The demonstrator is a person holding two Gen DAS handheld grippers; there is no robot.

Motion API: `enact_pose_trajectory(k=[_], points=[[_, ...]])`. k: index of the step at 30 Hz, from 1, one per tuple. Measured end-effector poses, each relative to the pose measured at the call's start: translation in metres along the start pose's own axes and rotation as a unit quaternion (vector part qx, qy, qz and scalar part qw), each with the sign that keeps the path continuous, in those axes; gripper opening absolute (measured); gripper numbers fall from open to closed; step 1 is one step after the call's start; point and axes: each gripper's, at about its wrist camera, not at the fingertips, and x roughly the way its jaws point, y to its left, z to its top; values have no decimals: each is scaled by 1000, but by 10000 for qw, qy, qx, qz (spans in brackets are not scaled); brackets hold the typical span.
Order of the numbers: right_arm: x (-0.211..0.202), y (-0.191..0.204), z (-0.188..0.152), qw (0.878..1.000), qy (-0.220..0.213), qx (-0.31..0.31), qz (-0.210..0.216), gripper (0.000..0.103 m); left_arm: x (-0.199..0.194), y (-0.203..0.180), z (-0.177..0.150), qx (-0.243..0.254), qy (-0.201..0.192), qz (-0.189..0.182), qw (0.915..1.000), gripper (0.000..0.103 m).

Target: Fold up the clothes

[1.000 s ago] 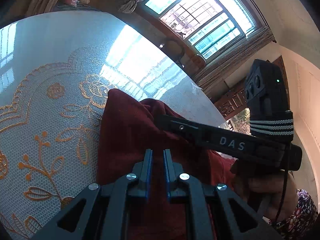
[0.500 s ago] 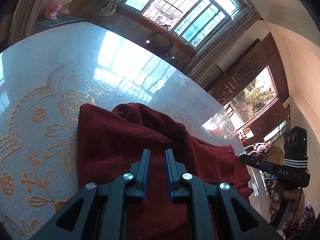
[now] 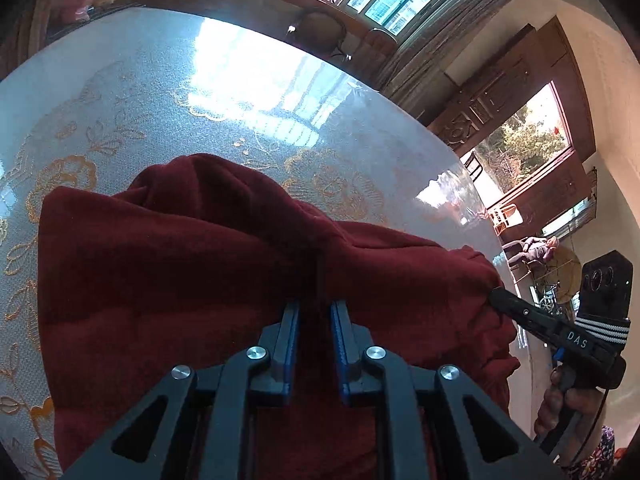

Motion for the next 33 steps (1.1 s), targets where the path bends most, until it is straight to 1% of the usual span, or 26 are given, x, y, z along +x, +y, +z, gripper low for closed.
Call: enact_pose_trajectory(k=[1,3,4,5,6,7,8,9,10,11,12,15,16,17,18,19,20,22,25,26,28,29,31,32,33], points=[[4,-4,-1,9999,150,26,-73,9,-1,-2,-2,118,-39,108,9999,3],[16,-11,-9,9981,605,-85,-98,10,-6,-2,-1,100,-29,101,9999,3],[14,-11,-11,9980,597,-193,-81,12,-10,1,1,11,-54,63,10000,3],[9,-8,-11,9980,549,-297,-25,18,-15,5,4,-83,-87,21,9999,3],[2,-5,-10,9981,496,-363,97,26,-22,7,6,-185,-200,11,9996,3],[-6,-2,-9,9981,384,-414,248,26,-28,8,8,-276,-325,-26,9991,4],[-13,-1,-7,9984,275,-453,202,27,-33,7,11,-327,-426,-107,9985,7],[-20,-1,-5,9987,168,-484,21,27,-31,5,12,-283,-397,-68,9988,14],[-19,-2,-2,9988,127,-438,-148,27,-28,1,14,-222,-343,-4,9992,15],[-16,-6,0,9993,159,-315,-132,27,-23,1,14,-219,-217,-38,9995,15],[-12,-11,1,9996,243,-166,32,27,-17,2,15,-227,-77,-91,9997,15],[4,-13,-7,9975,595,17,368,28,-11,10,4,-469,99,-640,9968,16],[11,-11,-11,9970,676,9,380,28,-7,10,3,-517,143,-684,9962,17],[16,-8,-13,9972,665,-24,343,28,-3,9,2,-559,189,-699,9958,19],[18,-6,-14,9976,609,-51,315,28,-1,7,4,-527,213,-645,9963,17],[18,-3,-13,9978,581,-46,330,24,0,5,7,-480,233,-577,9969,17],[16,-1,-11,9976,541,4,420,5,-1,5,11,-496,307,-504,9970,6],[8,3,-7,9969,417,136,659,5,-10,7,13,-430,267,-413,9979,5],[-6,2,-3,9954,319,325,847,5,-24,11,13,-316,179,-284,9989,5],[-4,1,-4,9955,405,330,794,5,-29,12,13,-278,150,-241,9992,5],[10,-2,-11,9958,761,205,468,8,-39,14,14,-201,91,-155,9996,7],[11,-4,-13,9962,769,188,365,9,-44,15,14,-163,61,-112,9998,8],[2,-7,-13,9979,549,217,250,19,-53,18,15,-86,2,-26,10000,9],[-3,-9,-14,9986,438,232,192,28,-58,19,15,-48,-27,17,10000,9],[-8,-9,-12,9991,292,239,203,29,-63,20,15,-10,-56,60,10000,9]])
